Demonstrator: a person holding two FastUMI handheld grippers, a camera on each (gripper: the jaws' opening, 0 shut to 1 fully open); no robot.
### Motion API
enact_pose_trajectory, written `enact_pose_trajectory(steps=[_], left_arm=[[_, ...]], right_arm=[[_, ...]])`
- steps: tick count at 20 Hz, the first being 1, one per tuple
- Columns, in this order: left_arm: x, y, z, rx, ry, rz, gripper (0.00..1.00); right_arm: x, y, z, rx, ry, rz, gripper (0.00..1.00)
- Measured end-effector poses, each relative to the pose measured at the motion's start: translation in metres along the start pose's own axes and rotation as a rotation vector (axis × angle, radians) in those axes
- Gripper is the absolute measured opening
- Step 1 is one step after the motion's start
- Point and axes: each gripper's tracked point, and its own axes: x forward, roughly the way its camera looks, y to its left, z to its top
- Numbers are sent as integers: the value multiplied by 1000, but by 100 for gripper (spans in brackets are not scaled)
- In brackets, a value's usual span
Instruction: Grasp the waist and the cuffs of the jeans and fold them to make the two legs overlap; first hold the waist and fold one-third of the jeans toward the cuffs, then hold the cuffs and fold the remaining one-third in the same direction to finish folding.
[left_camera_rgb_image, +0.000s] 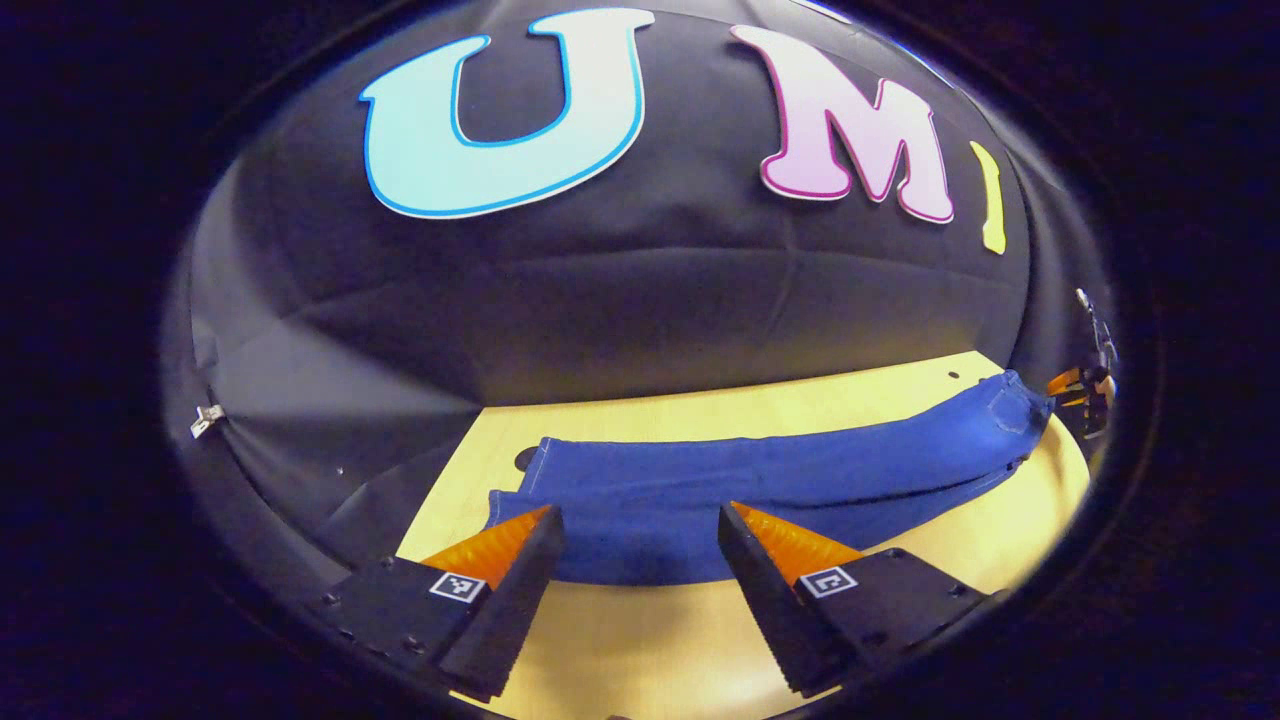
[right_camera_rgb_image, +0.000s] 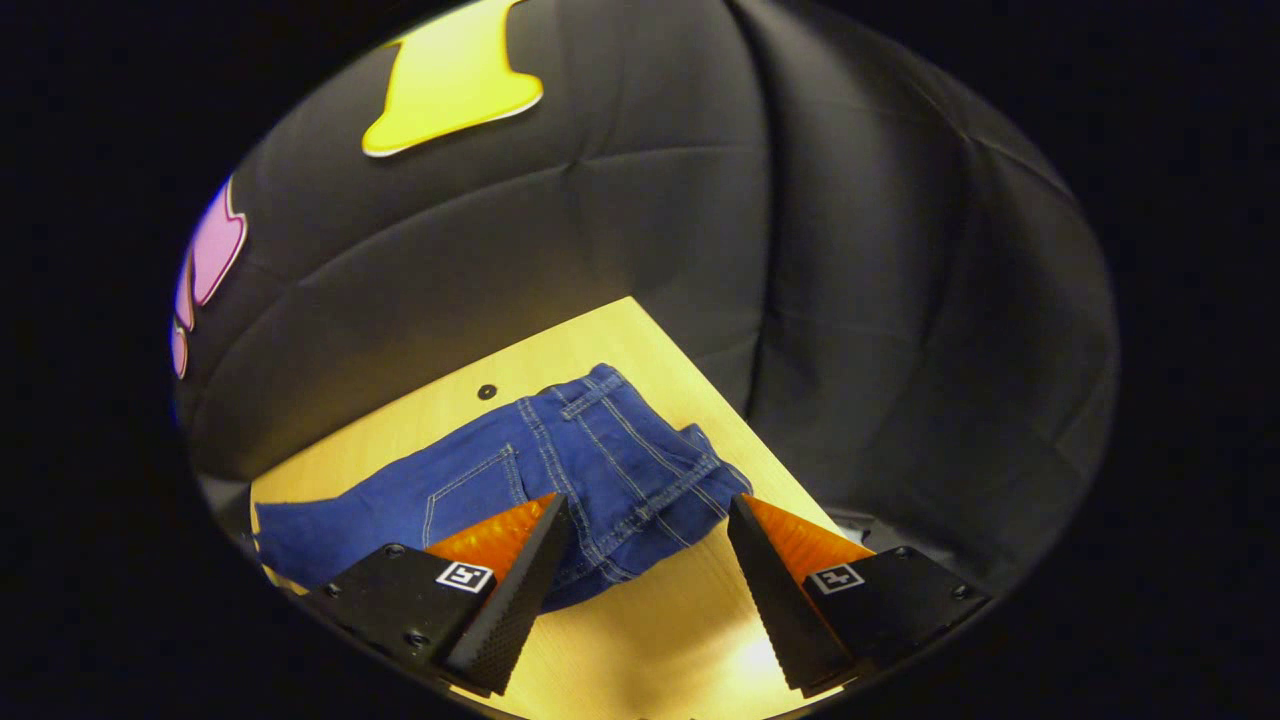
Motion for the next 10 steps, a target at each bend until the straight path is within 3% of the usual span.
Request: enact_pose_trajectory(steps=[3, 8, 10], left_arm=[[-24, -19, -4, 6, -35, 42, 98], [-87, -52, -22, -52, -25, 135, 98], [-121, -62, -19, -58, -37, 164, 98]], right_arm=[[-1, -7, -9, 59, 10, -5, 98], [-16, -6, -23, -122, 36, 8, 98], [-34, -1, -33, -139, 57, 27, 98]])
